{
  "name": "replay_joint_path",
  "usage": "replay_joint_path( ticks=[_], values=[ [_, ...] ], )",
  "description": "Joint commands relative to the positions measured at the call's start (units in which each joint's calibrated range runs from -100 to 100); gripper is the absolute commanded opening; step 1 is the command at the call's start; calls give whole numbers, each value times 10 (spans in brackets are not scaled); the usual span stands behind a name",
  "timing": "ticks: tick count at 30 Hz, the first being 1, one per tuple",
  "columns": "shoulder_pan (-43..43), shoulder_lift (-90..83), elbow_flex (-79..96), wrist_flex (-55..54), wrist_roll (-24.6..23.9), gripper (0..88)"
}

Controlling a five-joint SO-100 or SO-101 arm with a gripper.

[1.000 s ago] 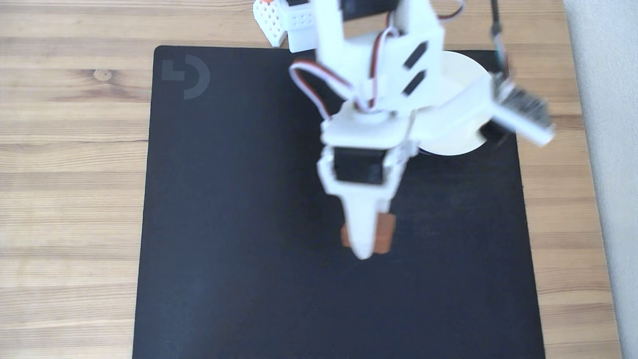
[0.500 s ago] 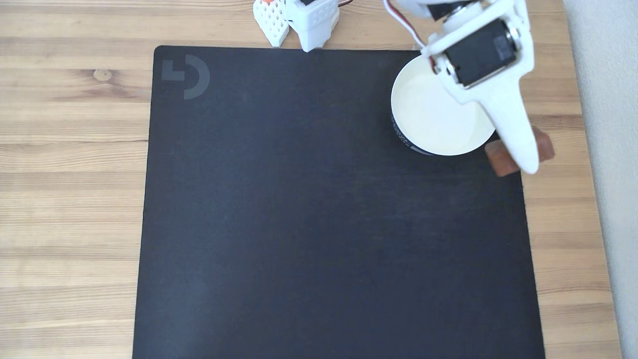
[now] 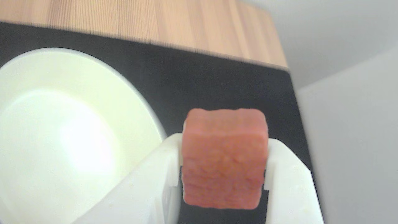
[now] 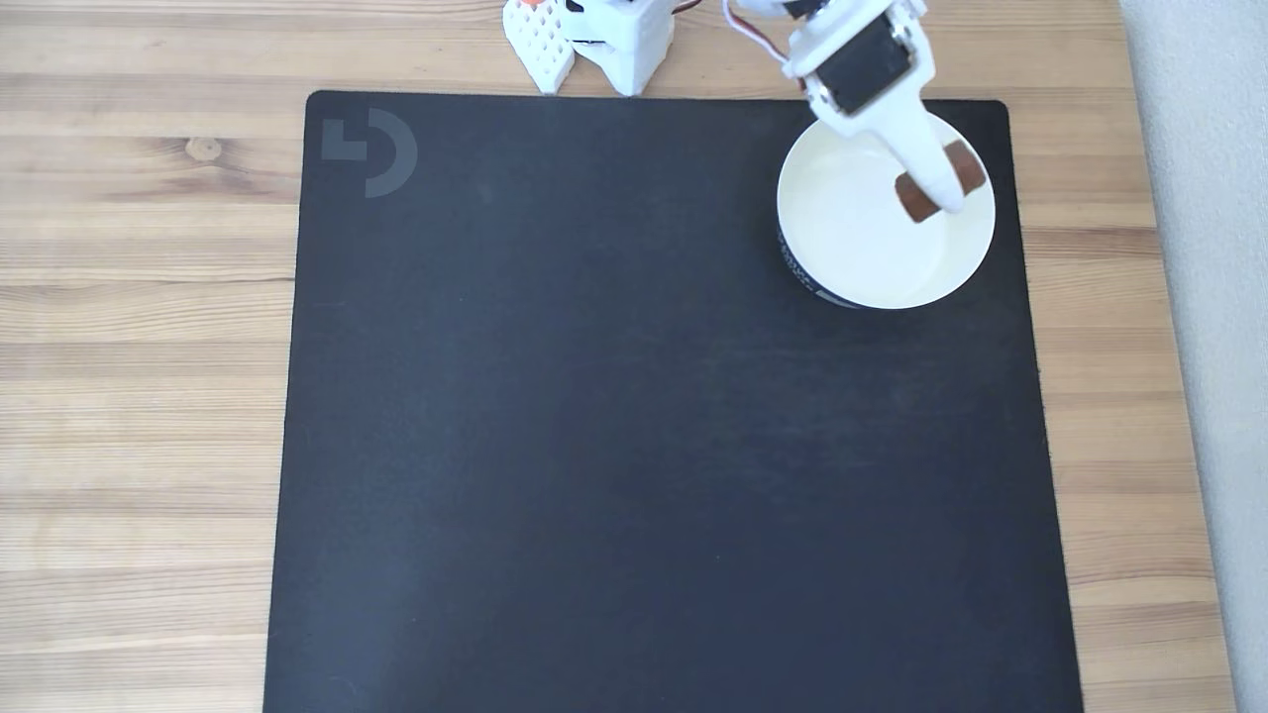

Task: Pick up the toy and place it on the plate

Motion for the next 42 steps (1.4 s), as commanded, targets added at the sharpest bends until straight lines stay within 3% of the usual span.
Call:
replay_joint_path(
  ticks=[1, 11, 20, 25, 35, 42],
  values=[
    [-23, -13, 20, -14, -12, 25],
    [-18, -14, 118, -7, -43, 25],
    [-18, -14, 126, -6, -43, 35],
    [-18, -14, 126, -5, -43, 167],
    [-19, -14, 126, -5, -44, 173],
    [-18, -14, 126, 28, -79, 174]
  ],
)
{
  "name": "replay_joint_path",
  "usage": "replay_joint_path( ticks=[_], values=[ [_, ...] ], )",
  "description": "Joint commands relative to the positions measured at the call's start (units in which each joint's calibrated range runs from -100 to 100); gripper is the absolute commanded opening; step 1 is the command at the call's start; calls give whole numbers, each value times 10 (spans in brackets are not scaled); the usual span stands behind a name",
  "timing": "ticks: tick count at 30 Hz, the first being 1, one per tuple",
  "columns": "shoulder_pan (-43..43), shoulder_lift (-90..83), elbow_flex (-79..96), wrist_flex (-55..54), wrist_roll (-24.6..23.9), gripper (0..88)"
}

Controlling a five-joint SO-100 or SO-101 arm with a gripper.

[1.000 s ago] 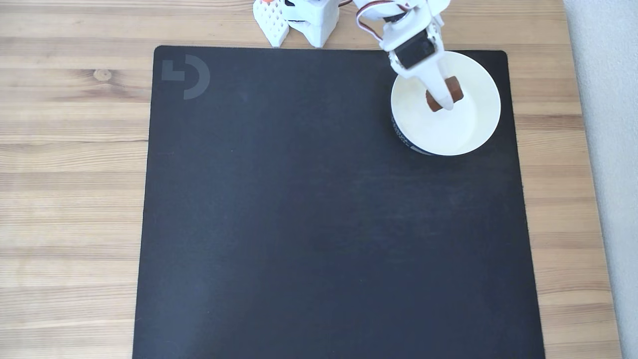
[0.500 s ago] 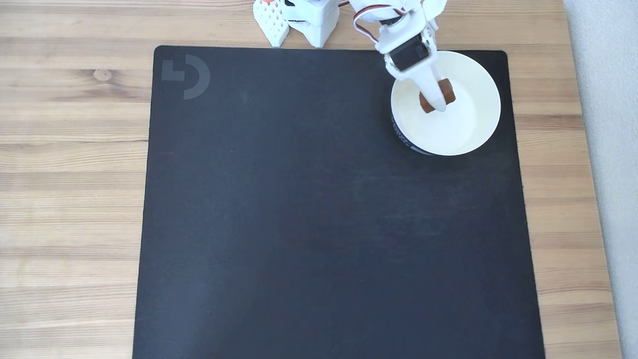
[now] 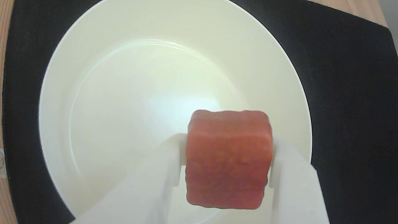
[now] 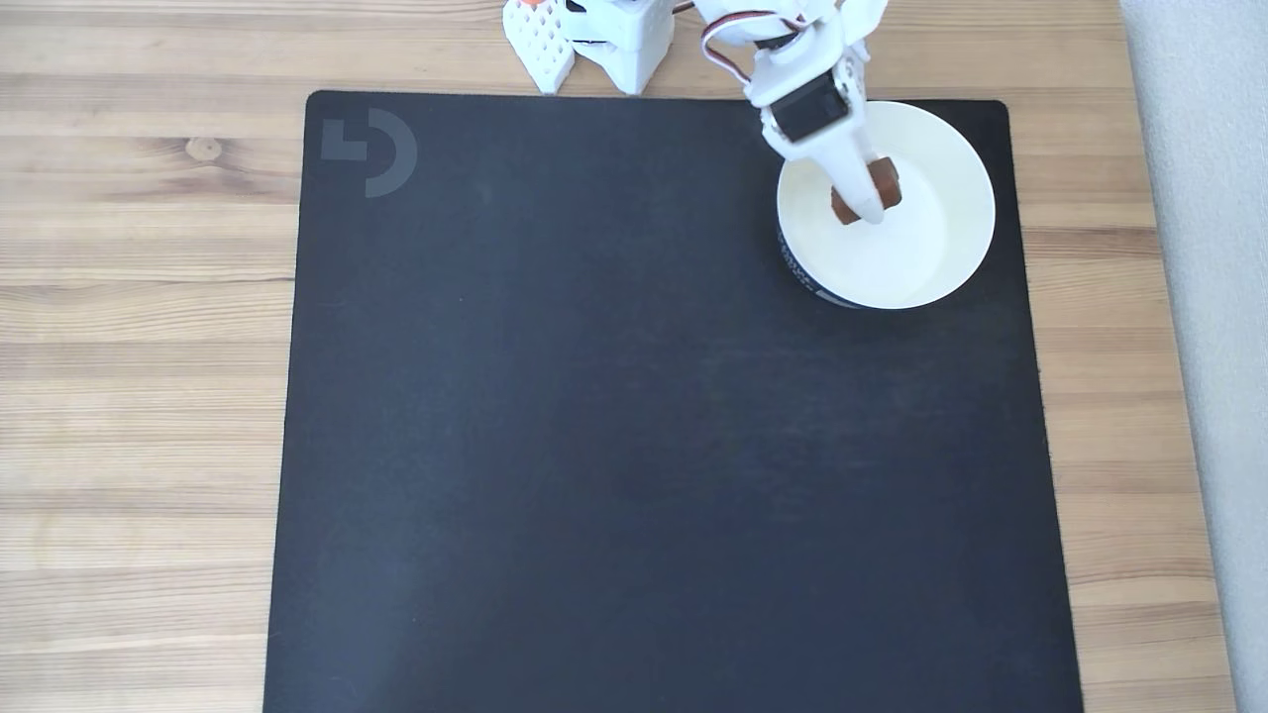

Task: Pick up the toy and place it on the plate

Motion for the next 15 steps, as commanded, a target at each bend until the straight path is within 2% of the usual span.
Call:
replay_joint_path(
  ticks=[1, 5, 9, 15],
  values=[
    [-3, -8, -1, 26, -13, 174],
    [-3, -8, -1, 31, -13, 179],
    [-5, -8, -1, 32, -13, 235],
    [-3, -8, -5, 26, -10, 230]
  ],
)
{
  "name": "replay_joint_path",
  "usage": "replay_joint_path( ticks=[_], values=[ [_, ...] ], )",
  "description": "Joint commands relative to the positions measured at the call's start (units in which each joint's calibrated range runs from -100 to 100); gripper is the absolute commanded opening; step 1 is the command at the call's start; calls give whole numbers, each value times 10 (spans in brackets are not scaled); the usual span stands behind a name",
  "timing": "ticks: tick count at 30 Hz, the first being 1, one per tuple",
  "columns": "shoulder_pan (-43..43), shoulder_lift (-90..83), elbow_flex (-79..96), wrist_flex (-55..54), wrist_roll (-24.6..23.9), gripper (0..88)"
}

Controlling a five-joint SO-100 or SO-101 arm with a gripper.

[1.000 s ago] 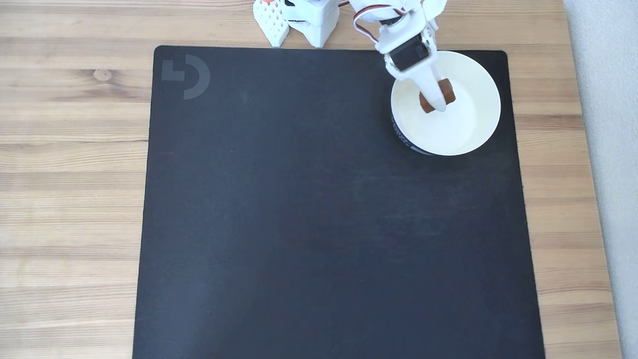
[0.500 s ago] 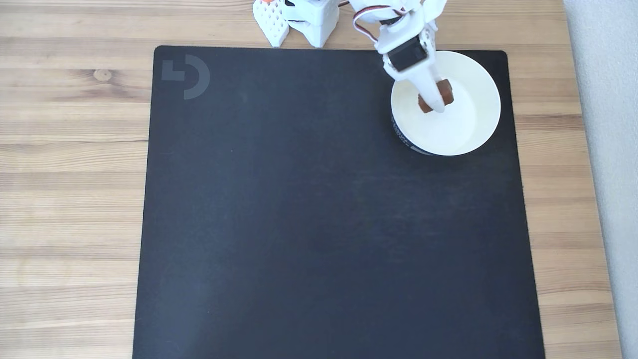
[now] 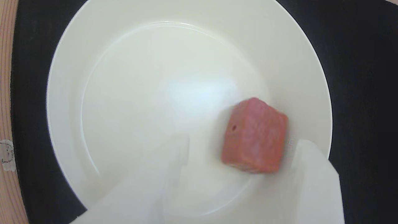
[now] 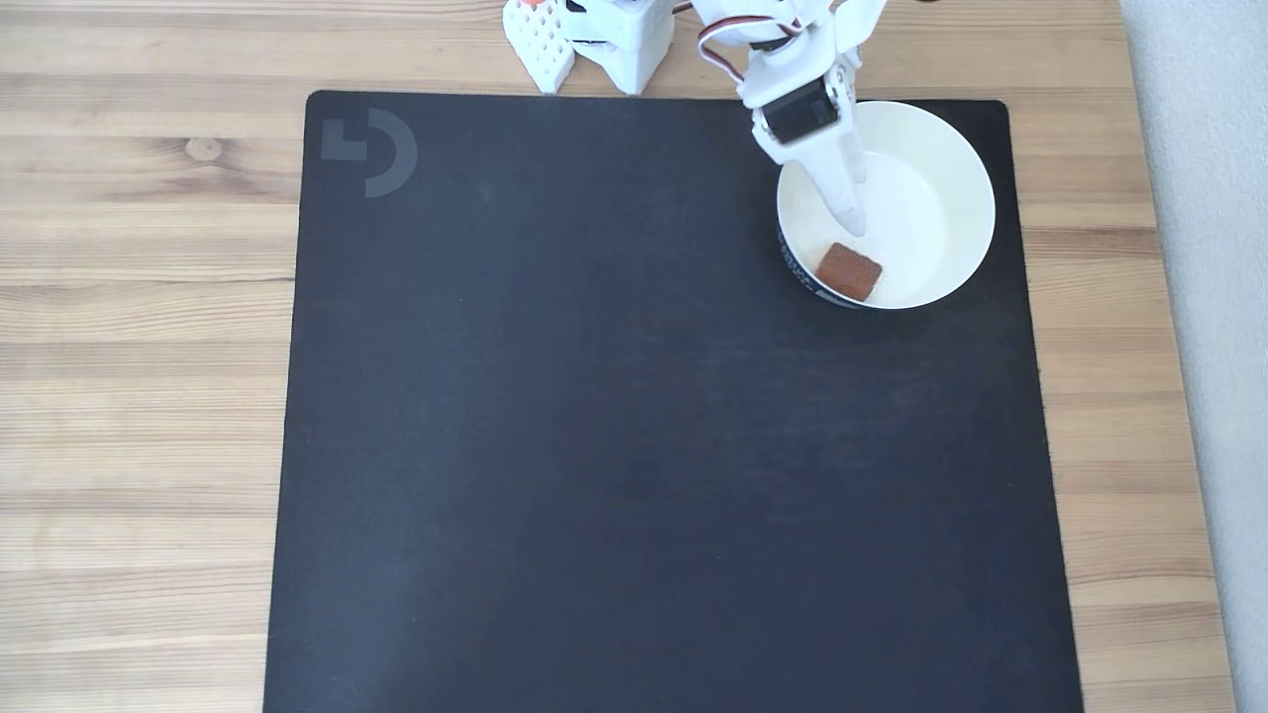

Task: Pick up the toy and place it on the plate

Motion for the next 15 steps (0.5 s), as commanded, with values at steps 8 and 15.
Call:
replay_joint_path(
  ticks=[8, 15],
  values=[
    [68, -116, -7, 2, 5, 24],
    [178, -209, -7, 10, 61, 23]
  ],
)
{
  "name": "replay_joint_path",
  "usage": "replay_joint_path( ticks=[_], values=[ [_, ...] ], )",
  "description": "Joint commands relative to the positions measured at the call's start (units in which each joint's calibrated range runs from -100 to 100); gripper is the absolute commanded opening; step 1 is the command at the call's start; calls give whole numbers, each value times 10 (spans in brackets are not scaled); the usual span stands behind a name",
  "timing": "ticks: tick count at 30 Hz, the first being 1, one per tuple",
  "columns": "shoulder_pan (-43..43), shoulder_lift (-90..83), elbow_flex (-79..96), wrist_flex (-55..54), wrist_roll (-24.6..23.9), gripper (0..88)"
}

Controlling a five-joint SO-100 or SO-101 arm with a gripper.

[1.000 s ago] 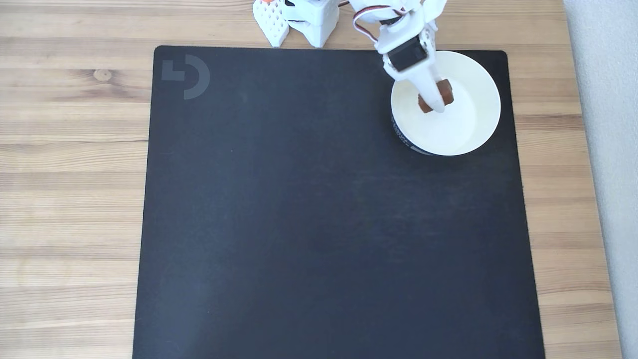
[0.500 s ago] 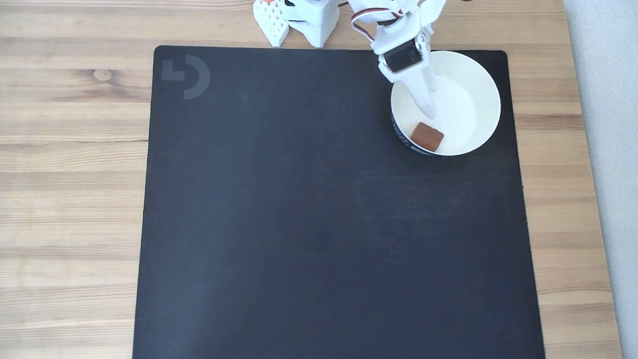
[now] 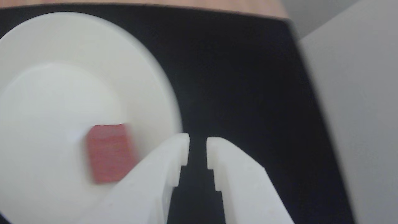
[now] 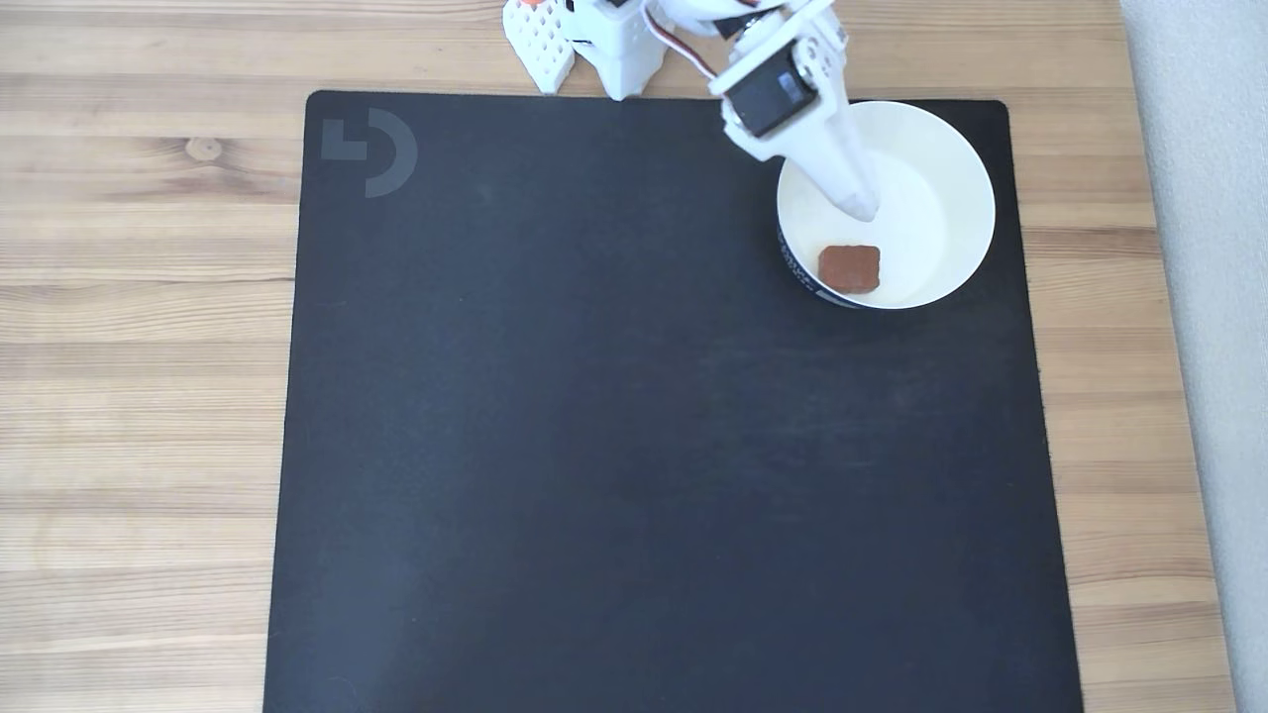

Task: Pick up the toy and place it on the plate

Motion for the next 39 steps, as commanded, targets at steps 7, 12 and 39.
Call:
replay_joint_path(
  ticks=[7, 12, 39],
  values=[
    [277, -123, 1, 10, 118, 23],
    [369, -182, 74, 10, 143, 22],
    [407, -243, 116, 285, 283, 22]
  ],
)
